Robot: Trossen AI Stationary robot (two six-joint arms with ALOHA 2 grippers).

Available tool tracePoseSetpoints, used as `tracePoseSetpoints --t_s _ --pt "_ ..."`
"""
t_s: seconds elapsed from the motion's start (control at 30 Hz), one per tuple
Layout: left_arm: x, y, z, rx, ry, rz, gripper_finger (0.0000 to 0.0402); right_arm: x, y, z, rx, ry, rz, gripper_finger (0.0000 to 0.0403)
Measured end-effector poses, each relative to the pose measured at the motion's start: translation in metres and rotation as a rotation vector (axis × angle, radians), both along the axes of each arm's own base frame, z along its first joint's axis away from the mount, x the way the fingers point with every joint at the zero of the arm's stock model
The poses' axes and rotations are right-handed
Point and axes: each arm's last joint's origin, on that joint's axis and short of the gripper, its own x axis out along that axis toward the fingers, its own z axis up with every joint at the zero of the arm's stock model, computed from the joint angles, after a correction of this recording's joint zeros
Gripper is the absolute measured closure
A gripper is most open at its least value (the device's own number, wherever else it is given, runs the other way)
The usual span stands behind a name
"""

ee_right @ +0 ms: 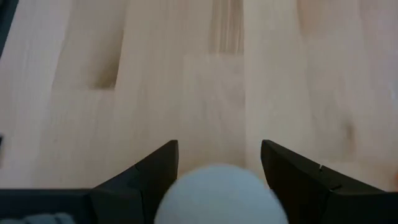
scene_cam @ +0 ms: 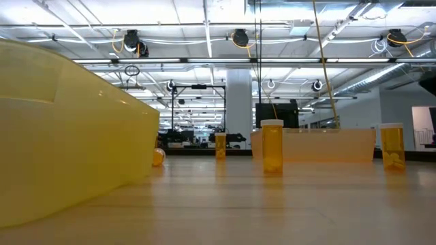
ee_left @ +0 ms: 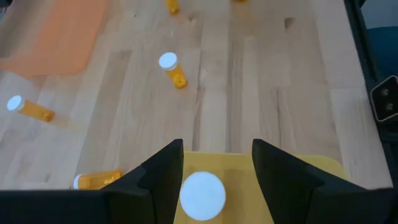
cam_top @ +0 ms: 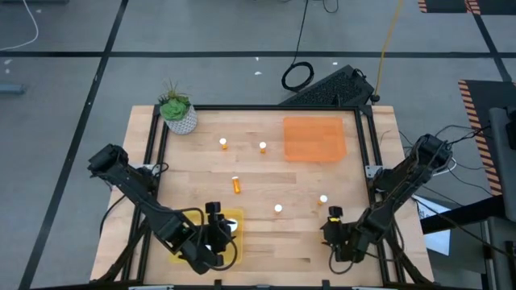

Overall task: Pick and place medicine bottles into bin by pill shape (circle, oval)
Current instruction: Put the large pill bottle into the yellow bin

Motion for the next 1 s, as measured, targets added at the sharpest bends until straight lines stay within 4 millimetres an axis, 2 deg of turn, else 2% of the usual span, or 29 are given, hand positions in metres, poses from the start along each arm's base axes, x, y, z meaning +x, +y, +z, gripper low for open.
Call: tracePoseSetpoints --t_s 0.2,0.33,0.5,0.67,0.8,1.0 --pt "0.000 0.000 0.000 -0.002 -0.001 0.000 0.0206 0.014 -0.005 0.004 -0.002 -0.052 0.027 0.0181" --pt "0.000 0.000 0.000 -0.003 -0.002 0.001 0.0206 0.016 -0.006 0.016 0.017 -0.123 0.047 0.0181" --pt "0.000 0.000 0.000 -0.003 -0.002 0.000 0.0206 0.000 -0.007 0.039 0.066 -0.165 0.080 0.0181" --pt "0.000 -0.001 0.000 -0.005 -0.003 -0.001 0.0206 -0.032 -0.009 0.053 0.064 -0.152 0.084 0.0181" --pt "0.000 -0.001 0.000 -0.007 -0.005 0.000 0.0206 -0.055 -0.014 0.041 0.030 -0.178 0.083 0.0181" --pt "0.001 -0.001 0.001 -0.010 -0.009 -0.002 0.0206 -0.070 -0.032 -0.004 0.109 -0.173 0.021 0.0181"
